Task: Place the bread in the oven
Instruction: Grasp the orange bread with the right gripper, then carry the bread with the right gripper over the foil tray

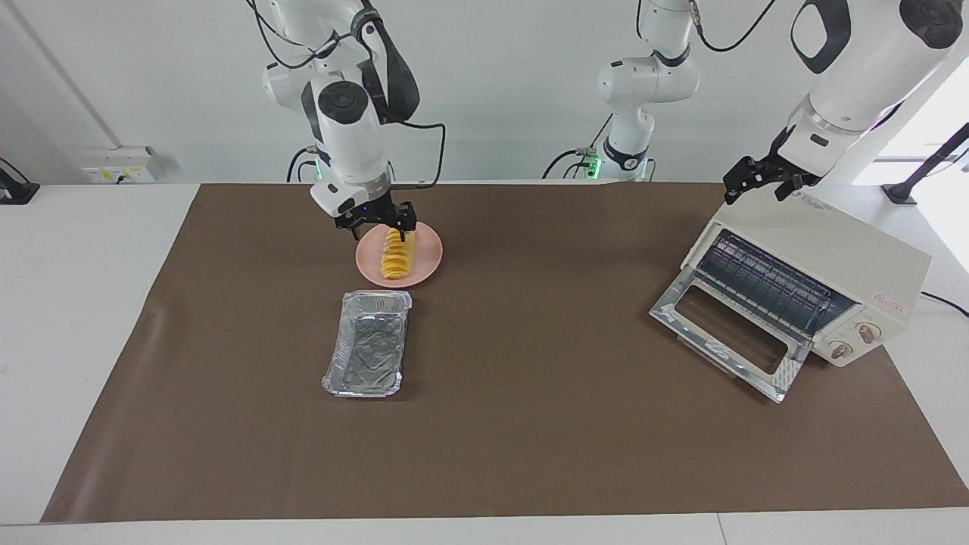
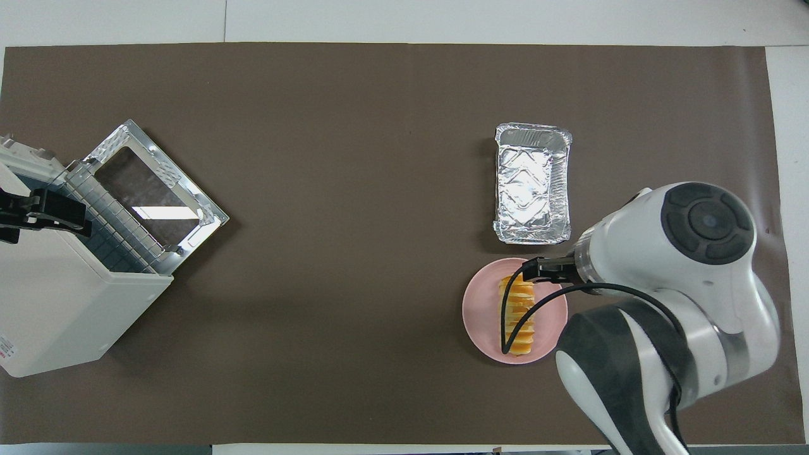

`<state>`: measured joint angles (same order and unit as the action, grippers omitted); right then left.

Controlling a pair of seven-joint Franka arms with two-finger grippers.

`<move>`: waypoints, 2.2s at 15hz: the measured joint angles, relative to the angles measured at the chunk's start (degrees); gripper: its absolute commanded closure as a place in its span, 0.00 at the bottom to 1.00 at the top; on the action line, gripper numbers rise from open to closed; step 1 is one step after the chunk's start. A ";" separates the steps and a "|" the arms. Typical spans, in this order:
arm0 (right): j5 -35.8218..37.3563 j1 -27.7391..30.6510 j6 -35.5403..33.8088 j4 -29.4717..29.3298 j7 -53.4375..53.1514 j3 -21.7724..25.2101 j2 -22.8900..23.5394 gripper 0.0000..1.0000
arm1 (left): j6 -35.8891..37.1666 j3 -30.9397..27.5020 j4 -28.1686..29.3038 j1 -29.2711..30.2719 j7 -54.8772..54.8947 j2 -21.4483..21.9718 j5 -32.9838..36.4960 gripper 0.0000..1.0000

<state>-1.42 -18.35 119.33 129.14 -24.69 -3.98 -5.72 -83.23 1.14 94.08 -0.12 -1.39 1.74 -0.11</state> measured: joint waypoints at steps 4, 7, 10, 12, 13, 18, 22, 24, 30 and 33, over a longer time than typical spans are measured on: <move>0.00 -0.59 9.22 5.88 -0.49 0.15 1.83 0.00 | 0.00 0.00 0.00 0.00 0.00 0.00 0.00 0.00; 0.00 -0.60 14.21 9.41 -0.49 0.21 2.40 0.00 | 0.00 0.00 0.00 0.00 0.00 0.00 0.00 0.00; 0.00 -1.08 15.36 10.55 -0.49 0.15 2.58 0.00 | 0.00 0.00 0.00 0.00 0.00 0.00 0.00 0.00; 0.00 -1.52 17.08 11.31 -0.49 0.12 2.76 0.00 | 0.00 0.00 0.00 0.00 0.00 0.00 0.00 0.00; 0.00 -1.59 18.14 11.81 -0.49 0.08 2.90 0.09 | 0.00 0.00 0.00 0.00 0.00 0.00 0.00 0.00; 0.00 -1.59 19.28 12.57 -0.48 0.06 3.38 1.00 | 0.00 0.00 0.00 0.00 0.00 0.00 0.00 0.00; 0.00 -2.67 19.28 12.35 -0.64 0.04 3.36 1.00 | 0.00 0.00 0.00 0.00 0.00 0.00 0.00 0.00; 0.00 -3.07 18.63 11.61 -0.71 0.03 3.40 1.00 | 0.00 0.00 0.00 0.00 0.00 0.00 0.00 0.00; -0.03 -2.79 7.55 -0.21 -0.73 0.25 5.28 1.00 | 0.00 0.00 0.00 0.00 0.00 0.00 0.00 0.00; -0.03 -0.55 2.47 -10.41 -0.55 0.43 8.49 1.00 | 0.00 0.00 0.00 0.00 0.00 0.00 0.00 0.00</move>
<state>-1.45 -18.90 121.80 118.73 -25.24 -3.56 2.77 -83.23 1.14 94.08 -0.12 -1.39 1.74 -0.11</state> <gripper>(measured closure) 0.903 0.000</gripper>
